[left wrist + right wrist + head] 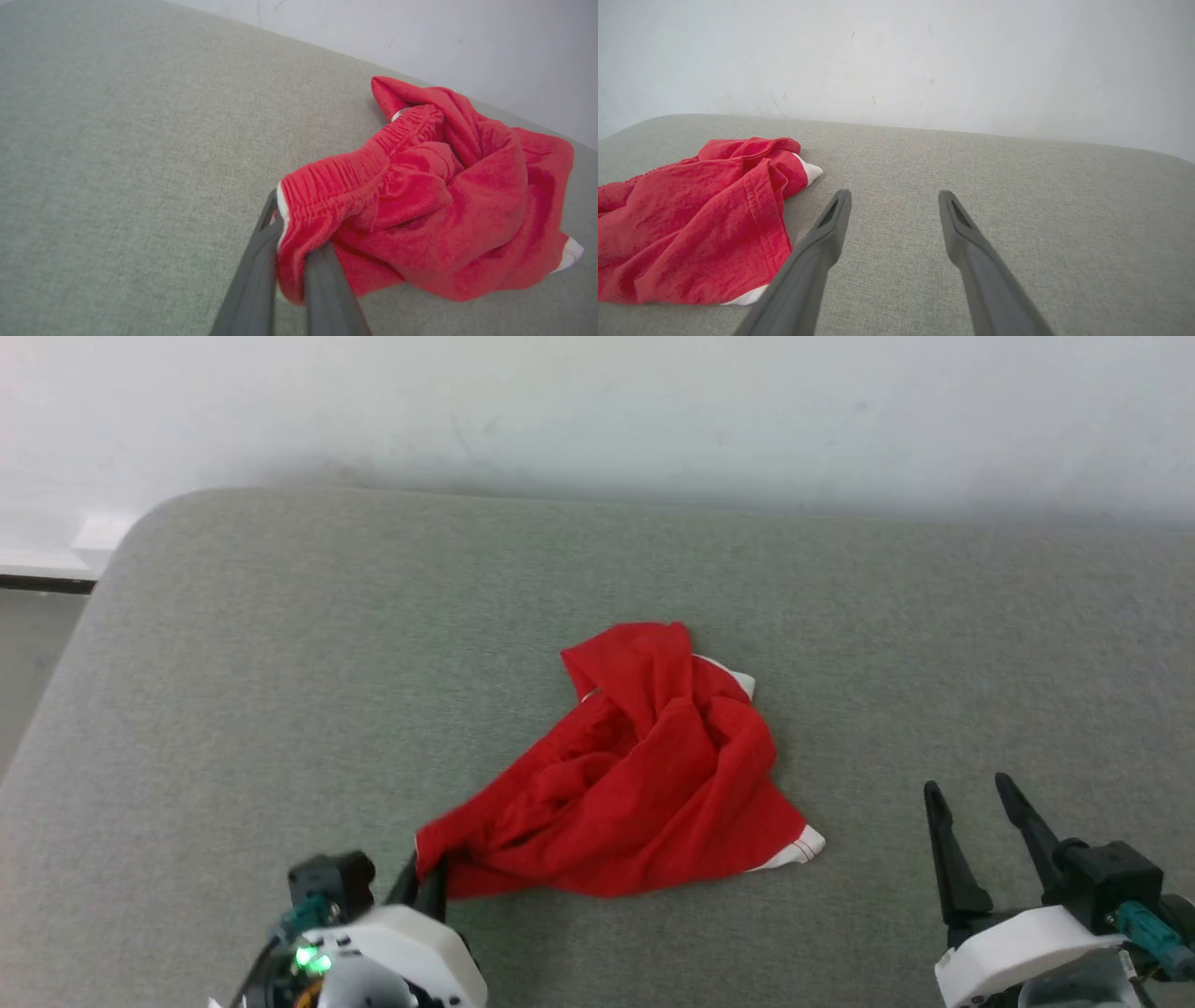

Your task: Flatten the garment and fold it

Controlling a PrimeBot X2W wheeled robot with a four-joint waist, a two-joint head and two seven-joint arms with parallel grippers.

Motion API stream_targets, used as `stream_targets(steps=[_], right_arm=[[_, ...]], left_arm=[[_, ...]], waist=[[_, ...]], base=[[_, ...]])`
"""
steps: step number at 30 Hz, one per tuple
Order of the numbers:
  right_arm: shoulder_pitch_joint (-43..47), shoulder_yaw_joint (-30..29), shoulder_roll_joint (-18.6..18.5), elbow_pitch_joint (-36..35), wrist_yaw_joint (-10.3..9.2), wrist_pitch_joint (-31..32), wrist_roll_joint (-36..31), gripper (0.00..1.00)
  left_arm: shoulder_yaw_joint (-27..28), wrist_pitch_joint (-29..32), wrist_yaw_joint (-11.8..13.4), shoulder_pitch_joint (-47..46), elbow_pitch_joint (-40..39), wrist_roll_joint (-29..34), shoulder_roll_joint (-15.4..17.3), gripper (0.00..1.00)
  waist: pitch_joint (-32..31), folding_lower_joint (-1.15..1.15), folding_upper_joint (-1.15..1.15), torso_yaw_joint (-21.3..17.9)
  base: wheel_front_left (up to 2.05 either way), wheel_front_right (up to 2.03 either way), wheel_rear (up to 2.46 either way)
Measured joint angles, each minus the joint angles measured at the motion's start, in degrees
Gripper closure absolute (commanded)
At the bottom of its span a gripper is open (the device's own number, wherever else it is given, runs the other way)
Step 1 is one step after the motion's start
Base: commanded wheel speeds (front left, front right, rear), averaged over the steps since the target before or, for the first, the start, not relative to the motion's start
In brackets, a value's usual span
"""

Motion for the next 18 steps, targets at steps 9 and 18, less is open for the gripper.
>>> stream_targets(steps=[9, 18], right_arm=[[-0.2, 7.0, -2.8, -1.0, -0.01, 7.4, 3.4, 0.0], [-8.6, 12.8, -5.5, 7.6, 0.0, 27.7, 8.9, 0.0]], left_arm=[[-1.3, -7.4, -0.6, -0.5, 0.6, 1.8, -1.2, 0.0], [-3.2, -12.0, -0.9, -2.0, -3.4, 12.3, 1.7, 0.0]], waist=[[-1.9, 0.0, 0.0, 4.0], [-3.0, 0.0, 0.0, 7.6]], base=[[0.0, 0.0, 0.0], [0.0, 0.0, 0.0]])
